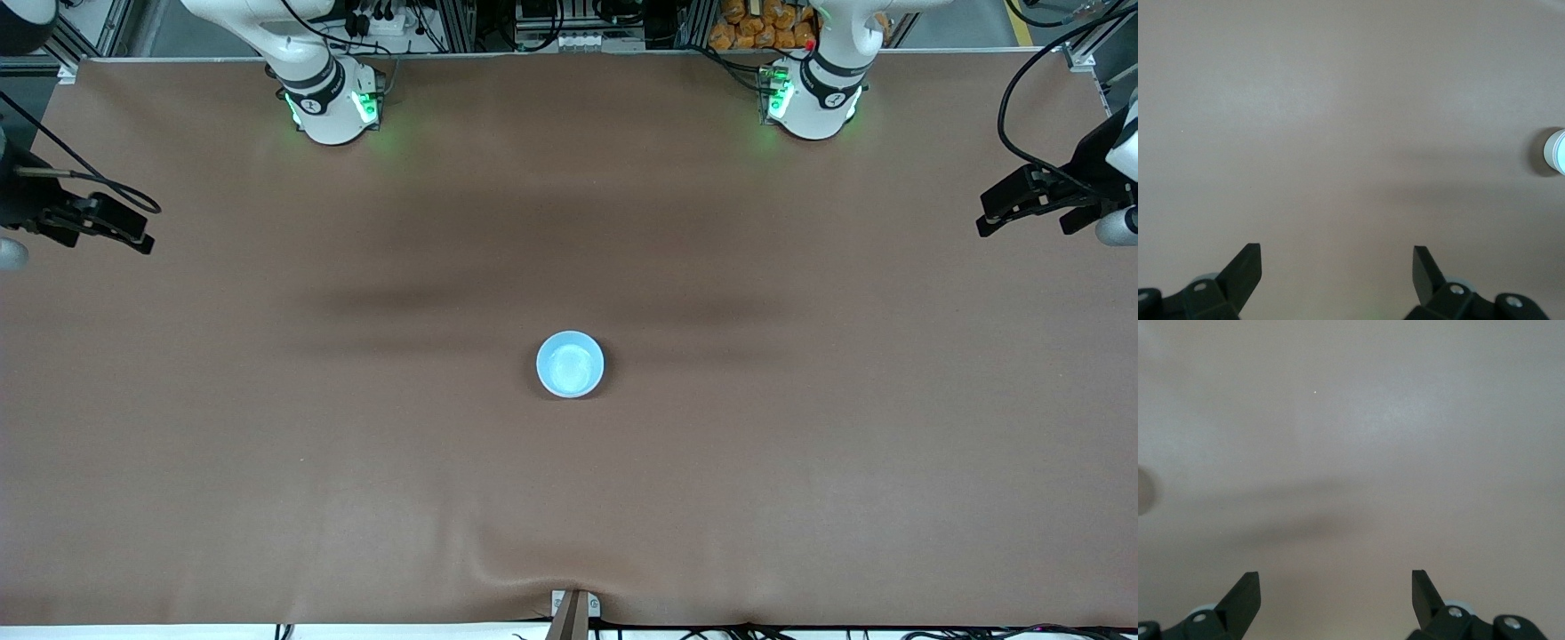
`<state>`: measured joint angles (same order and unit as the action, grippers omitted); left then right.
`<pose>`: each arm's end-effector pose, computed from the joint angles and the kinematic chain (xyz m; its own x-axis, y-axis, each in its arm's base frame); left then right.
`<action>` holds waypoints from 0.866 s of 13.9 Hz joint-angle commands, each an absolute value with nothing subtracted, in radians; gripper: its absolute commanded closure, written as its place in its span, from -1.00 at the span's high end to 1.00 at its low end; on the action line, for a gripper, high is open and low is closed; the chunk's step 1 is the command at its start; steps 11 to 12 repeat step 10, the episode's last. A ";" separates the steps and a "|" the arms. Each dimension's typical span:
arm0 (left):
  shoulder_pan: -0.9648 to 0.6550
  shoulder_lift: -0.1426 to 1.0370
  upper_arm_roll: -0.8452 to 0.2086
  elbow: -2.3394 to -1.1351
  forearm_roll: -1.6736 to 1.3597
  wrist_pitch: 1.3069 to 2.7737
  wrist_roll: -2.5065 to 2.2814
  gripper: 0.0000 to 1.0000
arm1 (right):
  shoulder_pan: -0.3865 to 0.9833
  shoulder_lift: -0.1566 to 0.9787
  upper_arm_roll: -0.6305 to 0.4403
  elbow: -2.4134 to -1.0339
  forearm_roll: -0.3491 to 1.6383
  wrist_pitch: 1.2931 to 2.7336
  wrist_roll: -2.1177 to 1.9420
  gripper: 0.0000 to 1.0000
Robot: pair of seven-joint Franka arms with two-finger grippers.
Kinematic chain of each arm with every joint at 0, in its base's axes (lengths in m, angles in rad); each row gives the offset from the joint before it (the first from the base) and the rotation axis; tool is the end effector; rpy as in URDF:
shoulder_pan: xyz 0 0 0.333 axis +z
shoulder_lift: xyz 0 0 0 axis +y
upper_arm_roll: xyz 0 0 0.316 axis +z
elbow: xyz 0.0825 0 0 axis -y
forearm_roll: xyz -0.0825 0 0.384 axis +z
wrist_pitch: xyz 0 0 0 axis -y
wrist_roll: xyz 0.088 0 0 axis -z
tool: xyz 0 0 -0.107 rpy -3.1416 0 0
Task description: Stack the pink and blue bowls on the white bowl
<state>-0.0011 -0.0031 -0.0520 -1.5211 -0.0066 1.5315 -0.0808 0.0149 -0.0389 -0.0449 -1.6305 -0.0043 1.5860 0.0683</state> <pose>0.5493 -0.0300 0.6461 0.9995 0.0274 0.0129 0.0273 -0.9996 0.0075 0.5429 -0.0172 0.6190 0.9952 -0.0980 -0.0055 -0.0980 -0.9952 0.0029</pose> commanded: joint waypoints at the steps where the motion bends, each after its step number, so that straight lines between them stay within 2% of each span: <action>1: 0.003 0.002 -0.058 -1.509 -0.015 1.520 -0.091 1.00 | -0.009 -0.054 -0.028 -1.631 -0.028 1.575 0.046 1.00; 12: 0.000 0.003 -0.058 -1.512 -0.017 1.517 -0.089 1.00 | 0.002 -0.038 -0.021 -1.640 -0.028 1.580 0.060 1.00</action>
